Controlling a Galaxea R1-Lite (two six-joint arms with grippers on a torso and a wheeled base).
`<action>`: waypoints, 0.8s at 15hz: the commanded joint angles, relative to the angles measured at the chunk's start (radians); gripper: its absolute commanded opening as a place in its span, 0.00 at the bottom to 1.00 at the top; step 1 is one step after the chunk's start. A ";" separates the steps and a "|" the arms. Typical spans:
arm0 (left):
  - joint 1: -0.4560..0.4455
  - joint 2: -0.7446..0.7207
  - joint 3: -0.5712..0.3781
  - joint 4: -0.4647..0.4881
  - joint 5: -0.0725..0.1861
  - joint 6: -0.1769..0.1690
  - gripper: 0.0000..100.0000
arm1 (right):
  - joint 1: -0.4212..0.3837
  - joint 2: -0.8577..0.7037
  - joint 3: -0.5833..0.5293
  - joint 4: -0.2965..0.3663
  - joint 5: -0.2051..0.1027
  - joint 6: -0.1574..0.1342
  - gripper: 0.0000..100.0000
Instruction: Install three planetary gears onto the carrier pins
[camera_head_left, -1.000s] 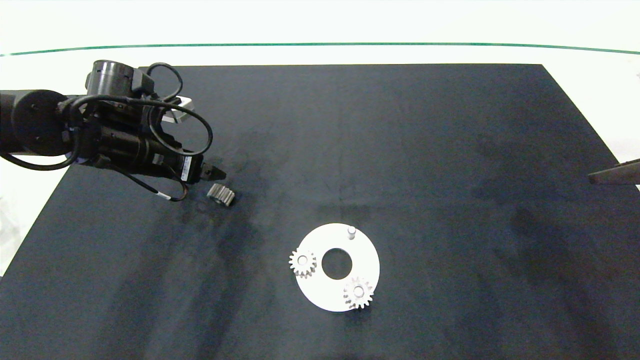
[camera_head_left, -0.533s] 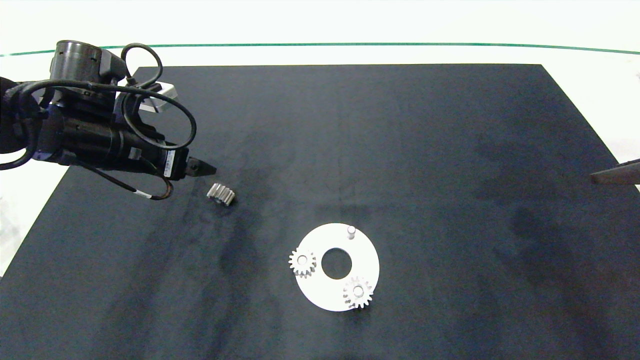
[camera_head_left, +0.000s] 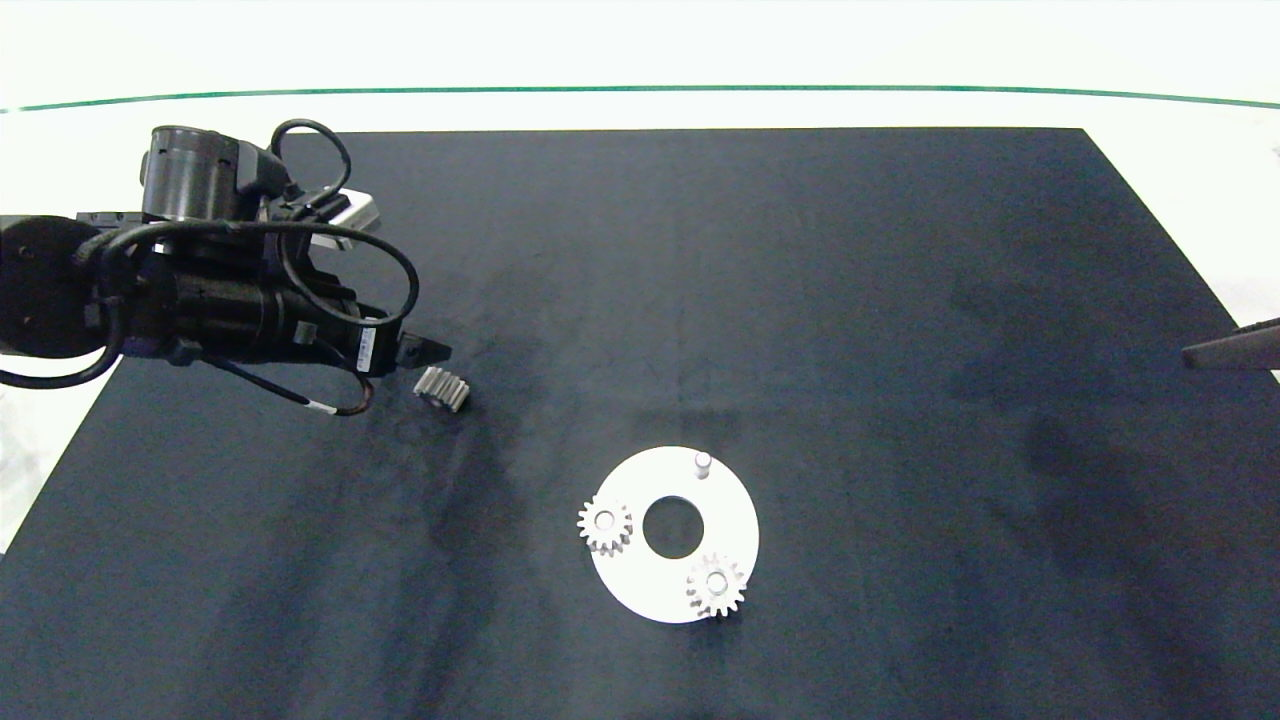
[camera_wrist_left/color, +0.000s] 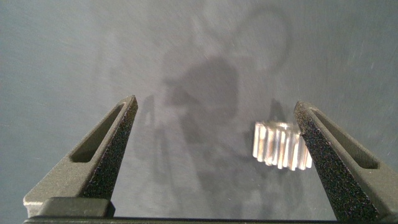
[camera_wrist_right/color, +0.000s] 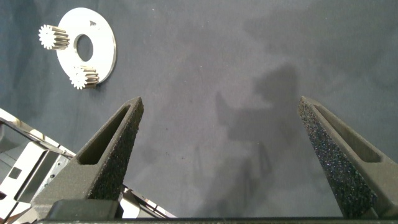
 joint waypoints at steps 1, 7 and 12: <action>0.012 -0.007 0.067 -0.001 0.000 0.016 1.00 | 0.000 0.000 -0.001 0.005 0.004 -0.003 1.00; 0.073 -0.058 0.092 -0.001 -0.001 0.052 1.00 | 0.001 -0.002 -0.001 0.005 0.004 -0.001 1.00; 0.023 -0.194 0.051 0.096 -0.003 0.050 1.00 | 0.004 -0.002 0.002 0.005 0.004 -0.001 1.00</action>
